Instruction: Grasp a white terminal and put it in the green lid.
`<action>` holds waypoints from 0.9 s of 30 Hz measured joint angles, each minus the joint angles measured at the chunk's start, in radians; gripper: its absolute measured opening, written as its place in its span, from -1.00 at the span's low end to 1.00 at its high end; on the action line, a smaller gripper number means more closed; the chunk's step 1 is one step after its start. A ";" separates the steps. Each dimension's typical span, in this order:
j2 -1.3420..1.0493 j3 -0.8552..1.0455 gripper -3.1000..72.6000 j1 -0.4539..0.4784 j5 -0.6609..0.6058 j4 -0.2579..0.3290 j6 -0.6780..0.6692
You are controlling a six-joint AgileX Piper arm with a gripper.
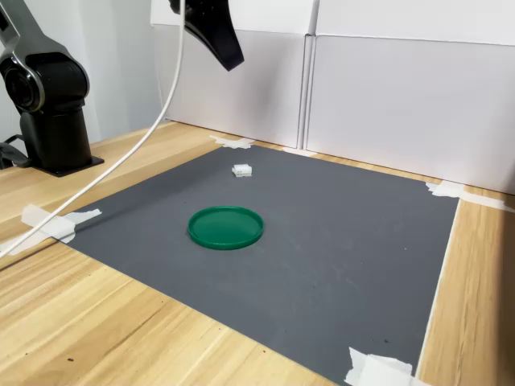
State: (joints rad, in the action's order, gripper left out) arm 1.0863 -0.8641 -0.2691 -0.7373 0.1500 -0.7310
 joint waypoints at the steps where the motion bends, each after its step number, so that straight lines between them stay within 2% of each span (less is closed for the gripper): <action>1: 0.012 -0.007 -0.96 -0.015 0.001 -0.001 -0.002; 8: 0.062 -0.044 -0.96 -0.098 -0.054 -0.032 -0.017; 12: 0.094 -0.051 -0.95 -0.144 -0.132 -0.034 -0.105; 16: 0.125 -0.051 -0.80 -0.159 -0.177 -0.024 -0.170; 20: 0.135 -0.051 -0.40 -0.159 -0.180 -0.021 -0.183; 27: 0.165 -0.051 0.64 -0.159 -0.140 -0.019 -0.182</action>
State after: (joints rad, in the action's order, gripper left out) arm 1.2518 -0.9151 -0.4279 -0.8776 0.1310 -0.9128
